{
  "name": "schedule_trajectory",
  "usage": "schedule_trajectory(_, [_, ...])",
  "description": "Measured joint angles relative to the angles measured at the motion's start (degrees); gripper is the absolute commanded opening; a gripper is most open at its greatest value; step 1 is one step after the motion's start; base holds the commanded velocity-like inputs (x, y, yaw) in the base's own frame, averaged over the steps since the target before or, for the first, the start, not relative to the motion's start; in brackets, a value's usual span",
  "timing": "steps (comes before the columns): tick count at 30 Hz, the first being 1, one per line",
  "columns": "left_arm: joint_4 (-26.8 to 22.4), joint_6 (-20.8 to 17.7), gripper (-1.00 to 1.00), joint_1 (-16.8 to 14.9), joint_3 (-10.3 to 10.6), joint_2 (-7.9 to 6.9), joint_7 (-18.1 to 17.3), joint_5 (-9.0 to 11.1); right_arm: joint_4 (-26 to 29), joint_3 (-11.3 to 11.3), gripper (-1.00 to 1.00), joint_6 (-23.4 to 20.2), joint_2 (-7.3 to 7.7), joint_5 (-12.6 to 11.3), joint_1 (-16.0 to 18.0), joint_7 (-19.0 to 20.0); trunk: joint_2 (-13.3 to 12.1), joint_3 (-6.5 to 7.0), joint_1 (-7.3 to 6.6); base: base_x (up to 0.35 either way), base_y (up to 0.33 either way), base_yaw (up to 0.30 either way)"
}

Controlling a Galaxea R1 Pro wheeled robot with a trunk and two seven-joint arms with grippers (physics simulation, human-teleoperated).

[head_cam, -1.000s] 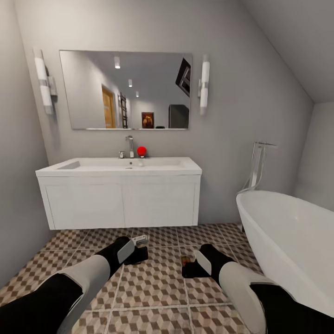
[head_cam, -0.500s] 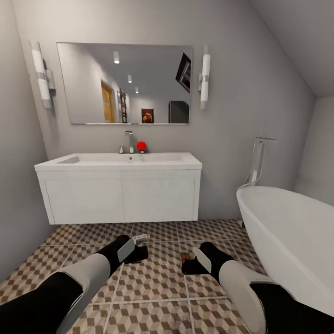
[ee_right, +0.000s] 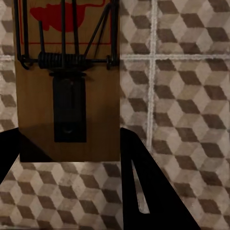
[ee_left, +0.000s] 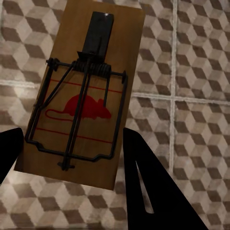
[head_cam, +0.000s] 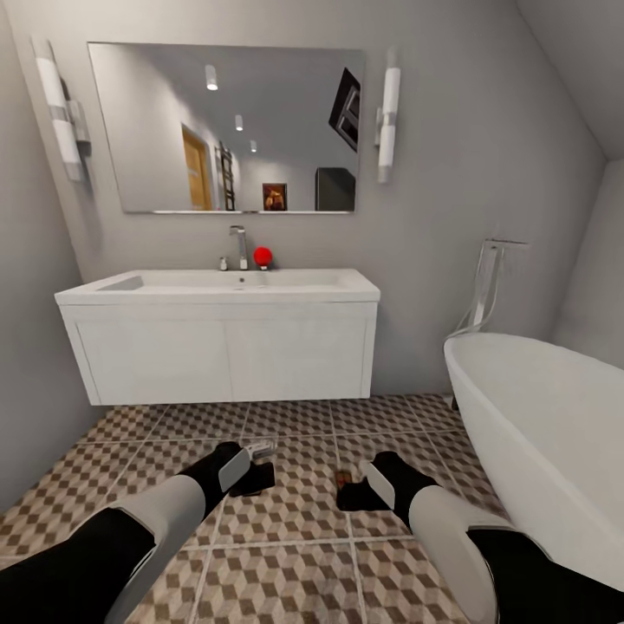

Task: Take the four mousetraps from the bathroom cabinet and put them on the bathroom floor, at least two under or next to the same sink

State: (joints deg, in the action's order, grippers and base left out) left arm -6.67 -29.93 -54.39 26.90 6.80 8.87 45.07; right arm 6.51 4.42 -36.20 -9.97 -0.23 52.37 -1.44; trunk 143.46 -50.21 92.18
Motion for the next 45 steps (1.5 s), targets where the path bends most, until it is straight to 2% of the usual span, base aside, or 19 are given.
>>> schedule_trajectory(6, [0.16, 0.57, -1.00, 0.00, -0.06, 0.46, -0.07, -0.01, 0.25, 0.00, -1.00, -0.04, -0.01, -0.01, 0.00, 2.23, 0.08, -1.33, 0.15, 0.000, 0.000, 0.000])
schedule_trajectory(19, [0.22, 3.79, -1.00, 0.00, -0.15, 1.22, -0.58, -0.20, 0.33, -0.06, -1.00, 0.09, -0.01, 0.00, 0.00, 3.24, 0.26, -4.21, 0.49, 0.000, 0.000, 0.000])
schedule_trajectory(23, [0.20, 8.14, -1.00, 0.01, -0.18, 1.21, -0.59, -0.25, 0.33, -0.29, -1.00, 1.82, -0.01, 0.00, 0.00, 3.67, 0.31, -5.10, 0.59, 0.000, 0.000, 0.000])
schedule_trajectory(24, [0.20, 11.10, -1.00, 0.05, -0.20, 1.22, -0.59, -0.34, 0.33, -0.65, -1.00, 3.50, -0.01, -0.01, 0.01, 3.74, 0.32, -5.11, 0.59, 0.000, 0.000, 0.000])
schedule_trajectory(26, [0.23, 14.04, -1.00, 0.11, -0.20, 1.25, -0.58, -0.40, 0.31, -1.30, -1.00, 5.60, -0.01, 0.00, 0.01, 3.77, 0.32, -5.11, 0.59, 0.000, 0.000, 0.000])
schedule_trajectory(27, [0.25, 16.06, -1.00, 0.16, -0.16, 1.27, -0.58, -0.53, 0.29, -2.32, -1.00, 7.68, -0.02, 0.00, 0.01, 3.78, 0.32, -5.11, 0.59, 0.000, 0.000, 0.000])
schedule_trajectory(29, [0.27, 17.40, -1.00, 0.20, -0.15, 1.28, -0.58, -0.68, 0.24, -3.77, -1.00, 9.64, -0.02, 0.00, 0.01, 3.76, 0.32, -5.11, 0.59, 0.000, 0.000, 0.000])
schedule_trajectory(30, [0.27, 18.22, -1.00, 0.24, -0.13, 1.29, -0.61, -0.93, 0.21, -5.47, -1.00, 11.16, -0.02, 0.00, 0.01, 3.80, 0.32, -5.11, 0.59, 0.000, 0.000, 0.000])
schedule_trajectory(34, [0.37, 19.23, -1.00, 0.31, -0.08, 1.36, -0.65, -1.79, 0.19, -9.53, -1.00, 13.61, -0.02, 0.00, -0.01, 3.83, 0.32, -5.11, 0.59, 0.000, 0.000, 0.000])
schedule_trajectory(37, [0.74, 19.53, -1.00, 0.33, -0.05, 1.43, -0.67, -2.45, 0.20, -11.34, -1.00, 14.62, -0.02, -0.03, -0.01, 3.83, 0.32, -5.11, 0.59, 0.000, 0.000, 0.000])
schedule_trajectory(45, [1.52, 19.70, -1.00, 0.41, 0.28, 1.38, -0.75, -3.03, 0.70, -12.41, -1.00, 15.79, -0.02, -0.07, -0.01, 3.62, 0.32, -5.11, 0.59, 0.000, 0.000, 0.000])
